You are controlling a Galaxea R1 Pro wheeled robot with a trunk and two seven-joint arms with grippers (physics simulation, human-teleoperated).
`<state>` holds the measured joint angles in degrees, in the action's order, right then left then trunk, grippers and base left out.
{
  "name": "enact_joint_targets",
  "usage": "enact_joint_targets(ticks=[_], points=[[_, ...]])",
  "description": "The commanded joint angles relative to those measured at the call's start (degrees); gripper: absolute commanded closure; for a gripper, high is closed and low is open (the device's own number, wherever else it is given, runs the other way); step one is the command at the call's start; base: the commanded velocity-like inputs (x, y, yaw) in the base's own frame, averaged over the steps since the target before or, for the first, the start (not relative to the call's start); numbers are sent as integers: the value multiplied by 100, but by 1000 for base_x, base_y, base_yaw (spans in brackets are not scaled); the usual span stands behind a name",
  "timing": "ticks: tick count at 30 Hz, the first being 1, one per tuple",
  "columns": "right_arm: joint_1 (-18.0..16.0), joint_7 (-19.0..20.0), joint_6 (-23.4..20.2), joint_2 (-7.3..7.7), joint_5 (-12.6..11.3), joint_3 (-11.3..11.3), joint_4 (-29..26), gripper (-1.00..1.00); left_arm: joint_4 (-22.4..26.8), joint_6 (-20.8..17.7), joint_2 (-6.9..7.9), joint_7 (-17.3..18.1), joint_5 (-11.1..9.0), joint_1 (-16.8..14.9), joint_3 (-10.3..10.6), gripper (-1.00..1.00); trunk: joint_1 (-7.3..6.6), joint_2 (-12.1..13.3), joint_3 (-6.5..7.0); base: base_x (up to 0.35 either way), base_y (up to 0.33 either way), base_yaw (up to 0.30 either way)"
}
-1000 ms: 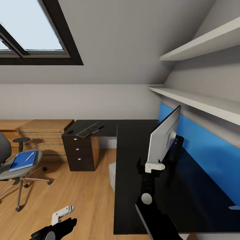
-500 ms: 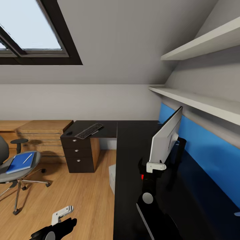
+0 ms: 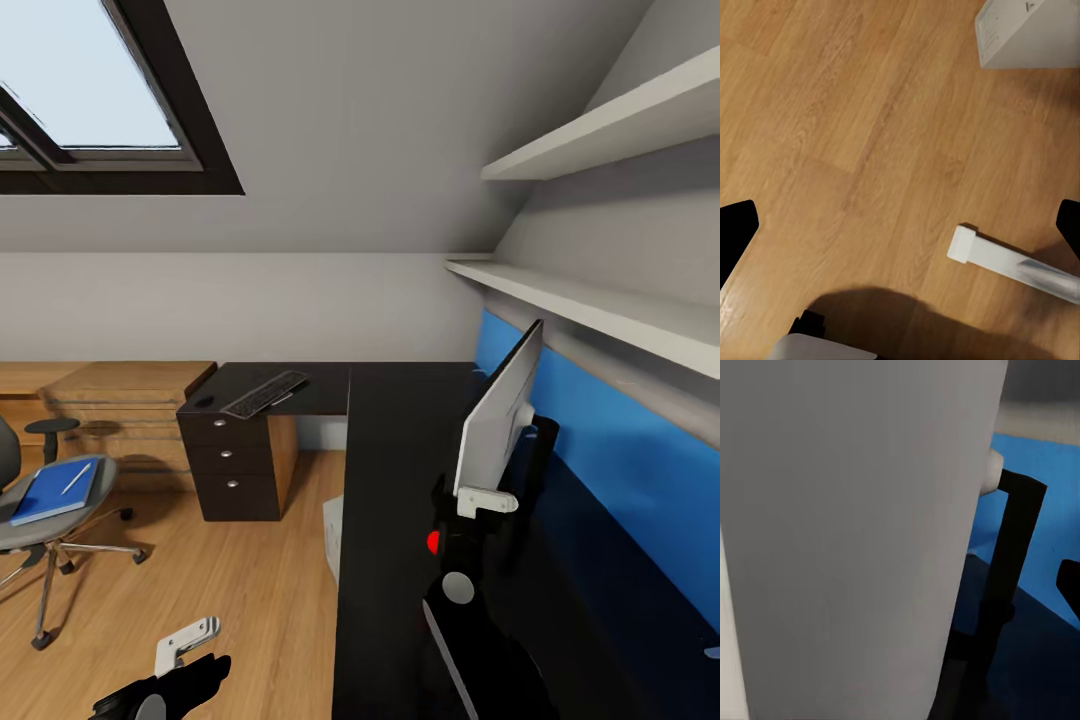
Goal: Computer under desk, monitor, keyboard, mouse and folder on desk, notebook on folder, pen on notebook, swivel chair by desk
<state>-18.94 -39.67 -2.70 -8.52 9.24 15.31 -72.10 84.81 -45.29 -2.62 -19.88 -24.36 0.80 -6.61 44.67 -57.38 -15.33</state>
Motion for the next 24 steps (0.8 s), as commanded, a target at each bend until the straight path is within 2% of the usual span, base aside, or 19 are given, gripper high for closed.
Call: enact_joint_targets(ticks=[1,6,15,18,21,24], points=[[-5,-30,-29,0,36,2,2,-100,10,-15,-3,-43,-61,0,-11,-100,1,-4,-6,9,-8,0],[-5,-31,-29,0,34,-1,2,-100,10,-20,-2,-44,-60,0,-14,-100,1,-4,-6,-7,-8,0],[-5,-32,-26,0,34,-2,2,-100,12,-24,2,-51,-59,0,-37,-100,1,-4,-6,-218,-164,0],[-5,-32,-23,0,34,6,2,-100,18,-16,7,-51,-60,0,-146,-100,1,-4,-6,-205,-203,0],[-5,-32,-21,0,34,7,2,-100,26,-15,7,-36,-60,0,-409,-100,1,-4,-6,-106,-230,0],[-5,-32,-20,0,34,7,2,-100,27,-15,7,-34,-60,0,-440,-100,1,-4,-6,-23,-244,0]])
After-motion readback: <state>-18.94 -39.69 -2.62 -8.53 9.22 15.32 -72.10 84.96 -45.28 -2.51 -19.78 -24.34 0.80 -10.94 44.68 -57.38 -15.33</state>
